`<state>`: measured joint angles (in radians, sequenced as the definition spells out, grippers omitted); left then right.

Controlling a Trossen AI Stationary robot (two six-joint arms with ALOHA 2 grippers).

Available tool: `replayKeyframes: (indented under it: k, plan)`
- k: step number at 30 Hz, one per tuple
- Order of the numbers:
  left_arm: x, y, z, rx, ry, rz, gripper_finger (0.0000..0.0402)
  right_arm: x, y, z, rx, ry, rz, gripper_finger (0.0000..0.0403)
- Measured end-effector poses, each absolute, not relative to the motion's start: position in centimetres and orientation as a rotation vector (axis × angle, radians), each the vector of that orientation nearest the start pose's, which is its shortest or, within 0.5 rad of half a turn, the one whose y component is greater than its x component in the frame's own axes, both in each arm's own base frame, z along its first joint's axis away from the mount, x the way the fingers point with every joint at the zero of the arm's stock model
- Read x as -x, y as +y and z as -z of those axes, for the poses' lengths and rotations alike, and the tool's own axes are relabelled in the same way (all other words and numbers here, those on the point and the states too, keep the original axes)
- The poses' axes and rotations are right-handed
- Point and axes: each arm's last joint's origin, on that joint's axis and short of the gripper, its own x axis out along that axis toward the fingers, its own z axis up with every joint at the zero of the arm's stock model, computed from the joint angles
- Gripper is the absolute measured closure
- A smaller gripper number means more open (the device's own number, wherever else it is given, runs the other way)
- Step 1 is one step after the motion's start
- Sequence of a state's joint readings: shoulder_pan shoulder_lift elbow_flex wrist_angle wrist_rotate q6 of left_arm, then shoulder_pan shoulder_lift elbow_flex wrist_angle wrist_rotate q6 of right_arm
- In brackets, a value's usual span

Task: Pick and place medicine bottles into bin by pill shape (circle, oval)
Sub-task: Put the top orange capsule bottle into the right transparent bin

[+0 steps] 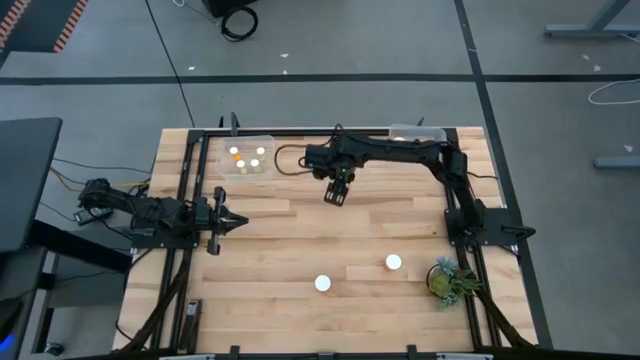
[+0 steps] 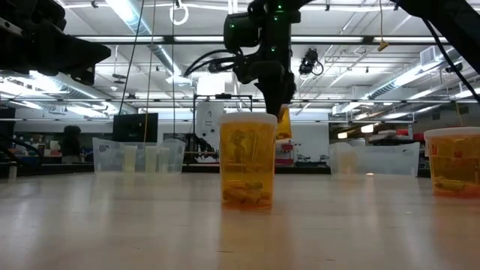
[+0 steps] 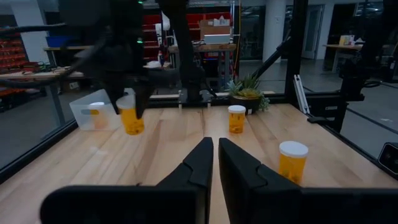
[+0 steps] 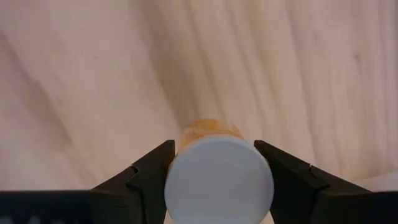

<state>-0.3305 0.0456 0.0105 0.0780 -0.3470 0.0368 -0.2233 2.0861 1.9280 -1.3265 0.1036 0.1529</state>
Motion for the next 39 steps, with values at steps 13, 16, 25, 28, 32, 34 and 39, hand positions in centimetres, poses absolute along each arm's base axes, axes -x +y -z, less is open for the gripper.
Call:
replayKeyframes:
  k: [13, 16, 25, 28, 32, 34, 39]
  plan:
    - [-9.6, -2.2, -17.1, -0.023, -0.04, -0.018, 0.0374, -35.8, -15.6, -28.2, -0.33, 1.486, 0.504, 0.0183]
    - [-9.6, -2.2, -17.1, -0.023, -0.04, -0.018, 0.0369, -34.4, -16.5, -29.9, -0.365, 1.441, 0.548, 0.0183]
    - [-9.6, -2.3, -17.1, -0.023, -0.04, -0.017, 0.0374, -28.8, -20.1, -33.1, -0.526, 1.315, 0.799, 0.0183]
    - [-9.6, -2.2, -17.1, -0.023, -0.04, -0.018, 0.0378, -27.0, -21.2, -32.6, -0.579, 1.327, 0.86, 0.0183]
    - [-9.6, -2.3, -17.1, -0.023, -0.04, -0.017, 0.0376, -24.6, -22.3, -31.3, -0.634, 1.374, 0.911, 0.0183]
    - [-9.6, -2.2, -17.1, -0.023, -0.04, -0.018, 0.0372, -23.5, -22.6, -30.8, -0.64, 1.405, 0.911, 0.0183]
    - [-9.6, -2.3, -17.1, -0.023, -0.04, -0.017, 0.0366, -20.6, -23.2, -30.0, -0.641, 1.42, 0.912, 0.0183]
